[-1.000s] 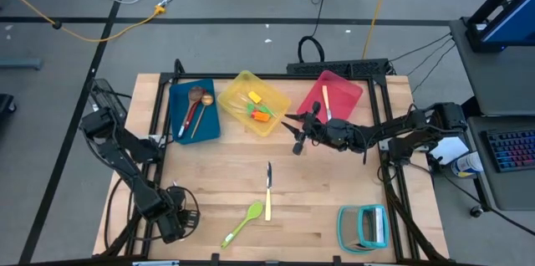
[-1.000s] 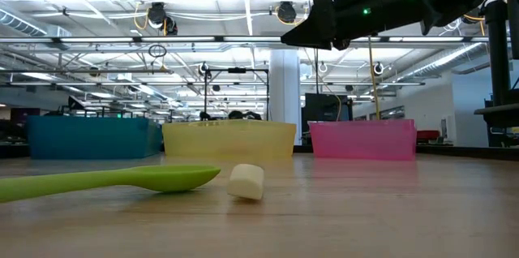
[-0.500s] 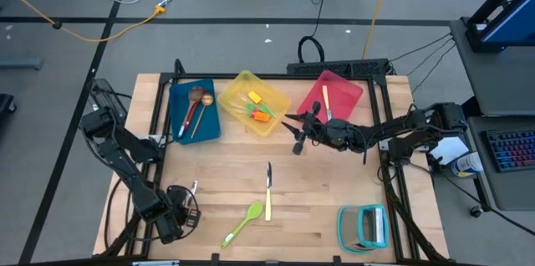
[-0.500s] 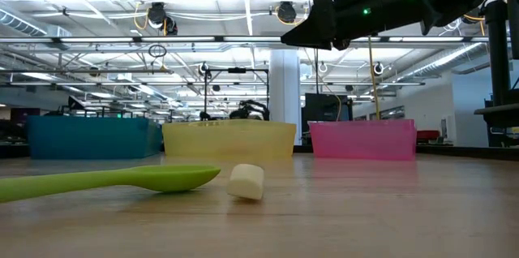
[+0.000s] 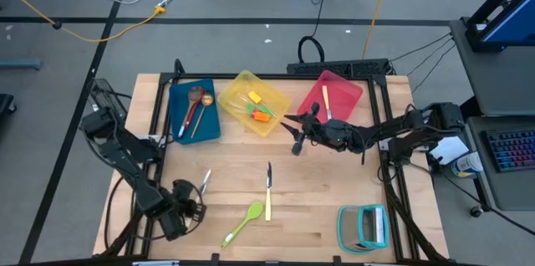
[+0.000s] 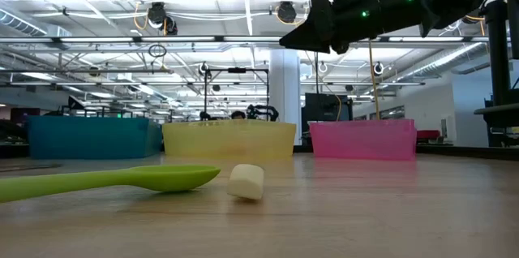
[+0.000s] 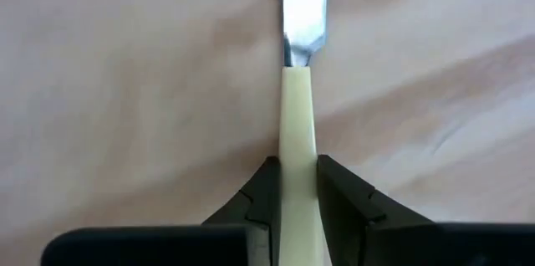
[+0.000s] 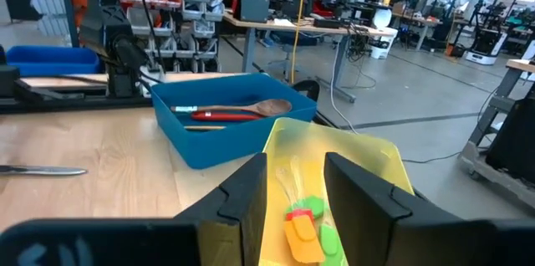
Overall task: Pick & Place Kitchen Items
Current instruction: Put the left yellow table knife into the red bin
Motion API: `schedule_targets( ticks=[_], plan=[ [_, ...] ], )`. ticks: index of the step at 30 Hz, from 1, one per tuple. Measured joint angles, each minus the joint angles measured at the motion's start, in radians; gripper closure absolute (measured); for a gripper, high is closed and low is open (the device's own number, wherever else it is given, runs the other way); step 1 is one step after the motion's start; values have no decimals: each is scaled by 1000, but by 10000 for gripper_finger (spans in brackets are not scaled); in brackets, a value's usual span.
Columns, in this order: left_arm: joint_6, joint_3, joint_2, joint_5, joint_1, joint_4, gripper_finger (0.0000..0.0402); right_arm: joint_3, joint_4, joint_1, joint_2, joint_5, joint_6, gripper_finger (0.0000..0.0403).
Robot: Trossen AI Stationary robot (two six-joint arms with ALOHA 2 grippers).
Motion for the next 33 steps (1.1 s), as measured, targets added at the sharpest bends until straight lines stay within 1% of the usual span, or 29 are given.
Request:
schedule_targets(
  ticks=[2,4,7,10,14,19,21,23,26,30,33],
  plan=[
    [41,-1,2,-64,14,-6,342,-1,29,0,19,-3,0,289],
    [90,-1,2,-112,36,-13,343,-1,73,-4,46,-38,0,289],
    [179,-1,2,-176,73,-33,343,-1,129,-13,80,-150,12,289],
    [272,-1,1,-242,118,-67,343,1,174,-31,106,-238,81,289],
    [387,-1,1,-351,183,-102,343,1,189,-59,137,-232,168,289],
    [542,0,0,-565,271,-109,343,8,253,-97,215,-233,252,289],
    [596,0,0,-631,308,-108,343,13,255,-109,248,-233,300,289],
    [652,0,0,-665,347,-96,343,41,265,-118,294,-233,333,289],
    [741,0,-1,-680,401,-54,343,81,259,-124,355,-233,355,289],
    [911,0,-1,-681,460,60,343,158,261,-114,435,-241,374,289],
    [1039,1,-1,-704,495,167,343,211,263,-95,490,-285,393,289]
  ],
)
